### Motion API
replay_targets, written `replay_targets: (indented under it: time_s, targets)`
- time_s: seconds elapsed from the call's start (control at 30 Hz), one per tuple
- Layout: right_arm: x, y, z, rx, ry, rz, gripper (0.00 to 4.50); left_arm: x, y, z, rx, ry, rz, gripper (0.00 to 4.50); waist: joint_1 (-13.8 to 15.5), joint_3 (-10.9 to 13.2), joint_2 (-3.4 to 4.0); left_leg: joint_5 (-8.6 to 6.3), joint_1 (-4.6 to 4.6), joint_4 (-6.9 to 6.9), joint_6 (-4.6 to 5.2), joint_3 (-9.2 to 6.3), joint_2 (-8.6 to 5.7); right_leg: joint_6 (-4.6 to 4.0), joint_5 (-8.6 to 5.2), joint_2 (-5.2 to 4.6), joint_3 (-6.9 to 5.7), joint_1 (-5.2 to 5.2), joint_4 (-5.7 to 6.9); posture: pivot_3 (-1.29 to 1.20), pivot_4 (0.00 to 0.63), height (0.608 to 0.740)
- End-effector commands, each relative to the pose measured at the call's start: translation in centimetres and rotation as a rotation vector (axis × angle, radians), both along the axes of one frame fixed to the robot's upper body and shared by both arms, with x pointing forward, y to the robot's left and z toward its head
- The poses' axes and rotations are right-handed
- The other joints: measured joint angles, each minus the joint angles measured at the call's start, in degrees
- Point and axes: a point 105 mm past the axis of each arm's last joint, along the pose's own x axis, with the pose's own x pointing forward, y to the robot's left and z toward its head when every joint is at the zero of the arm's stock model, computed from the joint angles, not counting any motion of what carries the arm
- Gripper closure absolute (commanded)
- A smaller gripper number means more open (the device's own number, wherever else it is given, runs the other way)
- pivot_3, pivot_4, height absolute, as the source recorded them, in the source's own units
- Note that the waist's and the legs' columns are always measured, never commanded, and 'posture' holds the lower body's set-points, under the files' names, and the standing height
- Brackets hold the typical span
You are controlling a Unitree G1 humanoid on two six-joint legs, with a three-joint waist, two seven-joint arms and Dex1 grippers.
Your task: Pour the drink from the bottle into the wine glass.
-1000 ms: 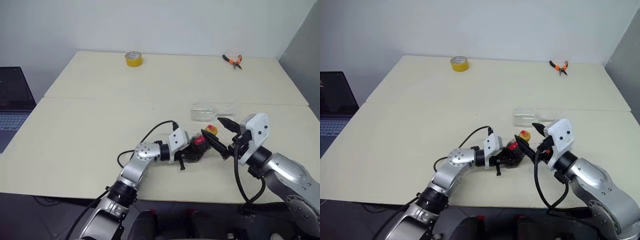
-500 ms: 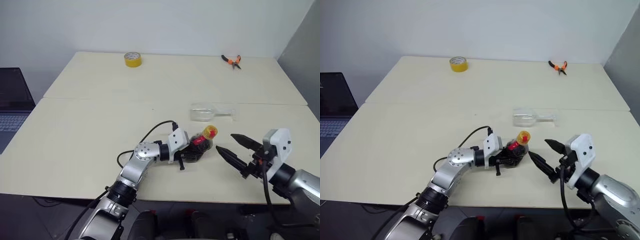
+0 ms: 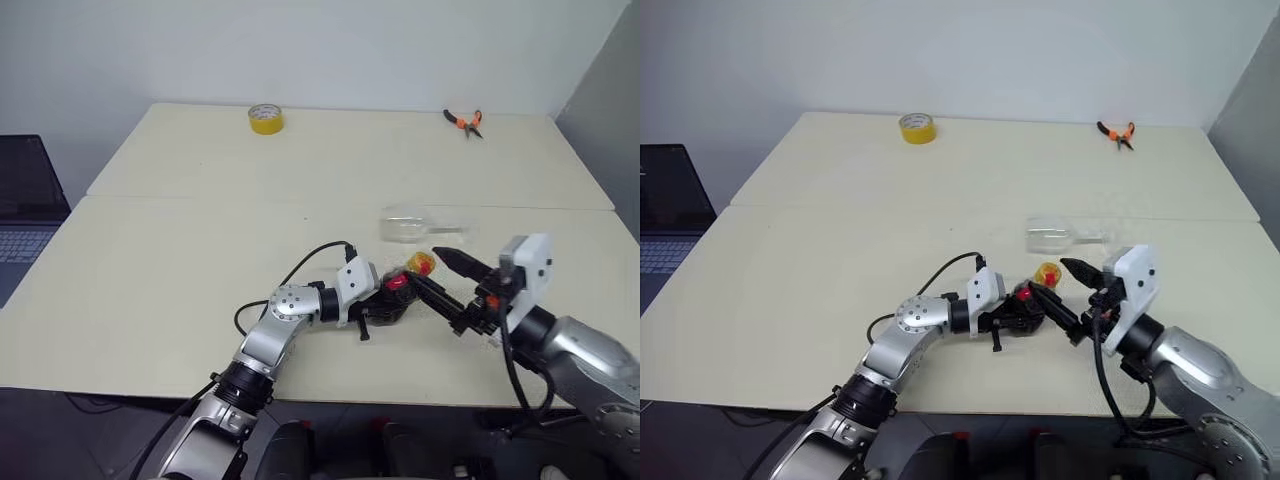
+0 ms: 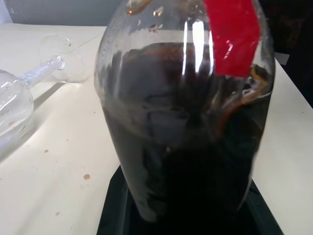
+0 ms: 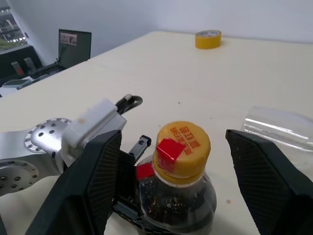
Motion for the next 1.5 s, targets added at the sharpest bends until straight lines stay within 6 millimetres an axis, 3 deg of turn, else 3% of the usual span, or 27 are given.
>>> replay_targets:
  time_s: [0.03,0.2,0.33,0.47,0.5,0.63,0.87,1.03,1.17,1.3,1.5]
  targets:
    - [0.3,0.1,0.6,0.001,-0.04,-0.013,0.87,-0.3,-0.5,1.4,-0.032,-0.057,-0.024,3.74,0.0,0.0,0.0,0.0,0.0,0.0,0.0,0.0,0.0,0.0,0.0,0.0,0.0,0.0,0.0,0.0,0.15,0.74]
    - [0.5,0.2,0.5,0.017,-0.041,-0.018,0.87,-0.3,-0.6,1.4,-0.033,-0.055,-0.024,3.74,0.0,0.0,0.0,0.0,0.01,0.0,0.0,-0.01,0.03,0.0,0.0,-0.04,-0.01,0.0,0.01,0.0,0.15,0.74]
    - [0.4,0.2,0.6,0.017,-0.051,-0.013,1.77,-0.3,-0.5,1.4,-0.034,-0.056,-0.021,3.74,0.0,0.0,0.0,0.0,0.0,-0.01,0.0,-0.01,0.03,-0.01,0.0,-0.06,0.0,-0.01,0.01,0.0,0.15,0.74]
    - [0.3,0.2,0.5,0.032,-0.051,-0.016,3.18,-0.4,-0.5,1.4,-0.036,-0.056,-0.02,3.74,0.0,0.0,0.0,0.0,0.01,-0.01,0.0,-0.01,0.03,-0.01,0.0,-0.06,-0.01,-0.01,0.01,0.0,0.15,0.74]
    - [0.3,0.3,0.5,0.041,-0.05,-0.014,3.27,-0.4,-0.6,1.4,-0.037,-0.056,-0.019,3.74,0.0,0.0,0.0,0.0,0.01,-0.01,0.0,-0.01,0.03,-0.01,0.0,-0.06,0.0,-0.01,0.01,0.0,0.15,0.74]
    - [0.1,0.5,0.7,0.108,-0.05,-0.003,3.27,-0.3,-0.5,1.4,-0.043,-0.055,-0.01,3.74,0.0,0.0,0.0,0.0,0.01,-0.01,0.0,-0.01,0.03,-0.01,0.0,-0.06,0.0,-0.01,0.01,0.0,0.15,0.74]
    - [-0.1,0.3,1.8,0.383,-0.016,-0.034,3.27,-0.4,-0.8,1.6,-0.061,-0.056,-0.002,3.74,0.0,0.0,0.03,0.0,0.0,-0.02,0.0,-0.02,0.06,-0.01,0.01,-0.08,0.0,-0.02,0.02,0.0,0.15,0.74]
    - [-0.1,-0.3,2.2,0.46,-0.011,-0.081,3.29,-0.4,-0.9,1.7,-0.069,-0.057,0.0,3.75,0.0,0.0,0.03,0.0,0.01,-0.02,0.0,-0.01,0.06,-0.01,0.0,-0.09,-0.01,-0.03,0.03,0.0,0.15,0.74]
    - [0.2,-2.6,1.4,0.314,-0.055,-0.219,3.29,-0.4,-0.9,1.9,-0.077,-0.059,0.007,3.75,0.1,0.0,0.03,0.0,-0.01,-0.01,0.0,-0.01,0.03,-0.01,0.0,-0.09,-0.01,-0.02,0.02,0.0,0.15,0.74]
    - [0.8,-8.1,-3.7,-0.137,-0.013,-0.48,3.29,-0.2,-0.7,2.1,-0.086,-0.064,0.019,3.75,0.1,0.0,0.03,0.0,-0.02,-0.02,0.0,0.01,-0.07,0.02,-0.01,-0.1,-0.01,-0.02,-0.02,0.0,0.15,0.74]
    - [0.8,-11.2,-5.7,-0.213,-0.006,-0.628,3.29,-0.2,-0.6,2.3,-0.096,-0.065,0.022,3.75,-0.4,-0.1,0.15,0.0,0.04,-0.06,0.0,0.08,0.08,0.02,-0.01,-0.03,0.1,-0.08,0.06,0.0,0.15,0.74]
